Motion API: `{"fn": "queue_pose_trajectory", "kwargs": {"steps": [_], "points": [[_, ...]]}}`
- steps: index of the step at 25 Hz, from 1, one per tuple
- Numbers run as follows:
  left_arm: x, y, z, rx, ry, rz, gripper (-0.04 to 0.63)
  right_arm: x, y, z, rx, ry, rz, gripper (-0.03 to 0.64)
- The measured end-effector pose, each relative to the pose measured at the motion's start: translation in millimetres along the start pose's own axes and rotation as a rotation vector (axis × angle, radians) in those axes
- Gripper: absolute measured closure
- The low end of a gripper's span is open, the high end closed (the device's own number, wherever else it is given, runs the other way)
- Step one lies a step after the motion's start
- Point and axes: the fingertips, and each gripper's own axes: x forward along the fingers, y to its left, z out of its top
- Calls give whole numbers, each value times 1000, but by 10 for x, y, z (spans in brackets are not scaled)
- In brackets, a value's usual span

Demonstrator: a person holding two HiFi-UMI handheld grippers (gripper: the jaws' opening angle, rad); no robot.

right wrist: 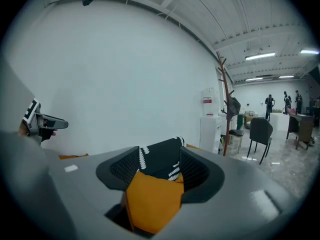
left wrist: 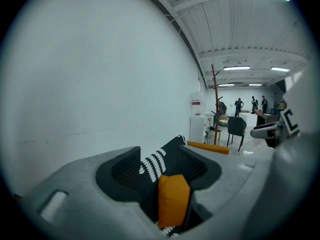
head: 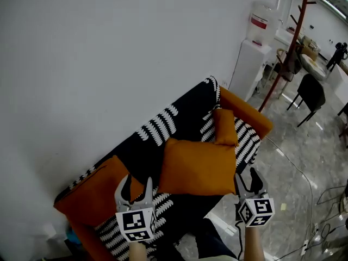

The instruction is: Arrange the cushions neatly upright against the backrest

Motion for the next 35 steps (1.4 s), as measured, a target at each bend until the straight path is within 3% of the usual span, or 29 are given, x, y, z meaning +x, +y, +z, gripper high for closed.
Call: {"fn": "queue_pose_trajectory", "kwargs": {"steps": [8, 16, 23, 35], "points": [[753, -372, -128, -23, 93, 60, 353, 702, -666, -226, 7, 92, 65, 367], [1341, -664, -281, 14, 171, 90, 353, 1220, -1202, -516, -5, 184, 106, 365], [1656, -678, -416, 24, 197, 120, 353, 1549, -1360, -762, -19, 243, 131, 359], [2155, -638, -789, 15, 278, 41, 353, 1772, -1331, -1032, -13, 309, 91, 356]]}}
